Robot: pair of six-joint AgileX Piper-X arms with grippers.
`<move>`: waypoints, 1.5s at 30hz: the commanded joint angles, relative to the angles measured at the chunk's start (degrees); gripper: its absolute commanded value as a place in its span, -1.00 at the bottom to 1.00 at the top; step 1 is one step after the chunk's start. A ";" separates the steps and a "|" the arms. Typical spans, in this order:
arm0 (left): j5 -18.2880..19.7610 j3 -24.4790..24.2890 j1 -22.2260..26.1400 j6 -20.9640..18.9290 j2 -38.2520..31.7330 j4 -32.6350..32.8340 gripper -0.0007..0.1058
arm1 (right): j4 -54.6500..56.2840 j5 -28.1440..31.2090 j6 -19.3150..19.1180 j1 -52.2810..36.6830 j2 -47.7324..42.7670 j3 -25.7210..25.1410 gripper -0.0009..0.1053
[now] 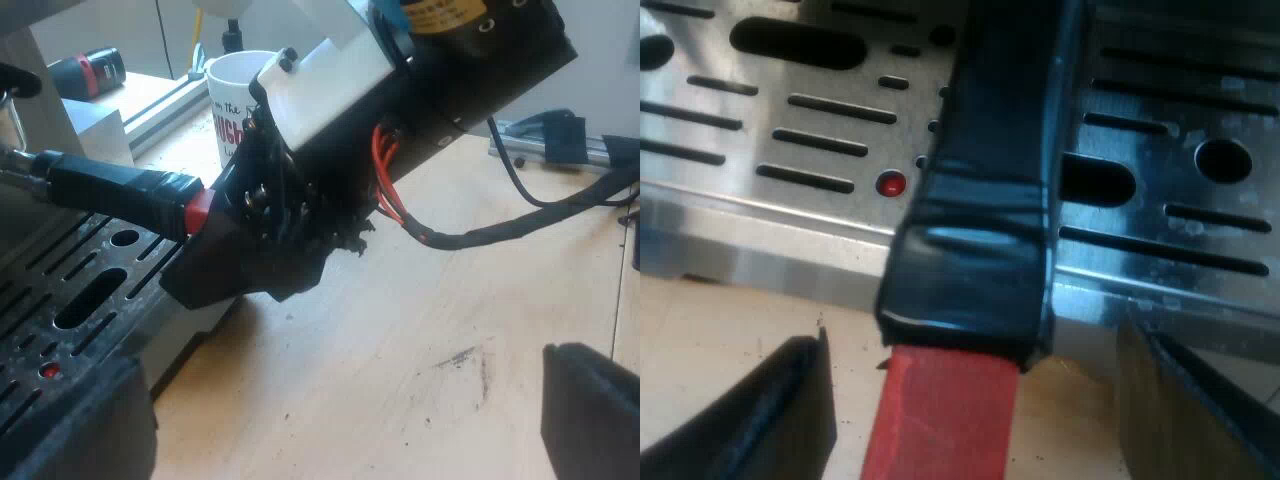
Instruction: Grind coffee beans and then tamp
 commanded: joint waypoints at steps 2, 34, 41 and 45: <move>-0.57 -0.54 -0.27 -0.01 -0.31 0.22 0.52 | -0.01 -0.02 1.22 -0.20 -0.04 -0.46 0.08; -0.57 -0.54 -0.27 -0.01 -0.31 0.22 0.52 | 9.72 8.66 5.23 11.04 -4.86 -0.46 -0.98; -0.70 -4.84 -0.27 -0.89 -0.31 7.59 0.52 | 16.17 11.21 7.71 15.76 -8.68 -0.46 -0.98; -1.34 -7.69 -0.27 -0.86 -1.03 9.65 0.52 | 19.42 11.21 8.05 19.03 -11.17 -0.46 -0.98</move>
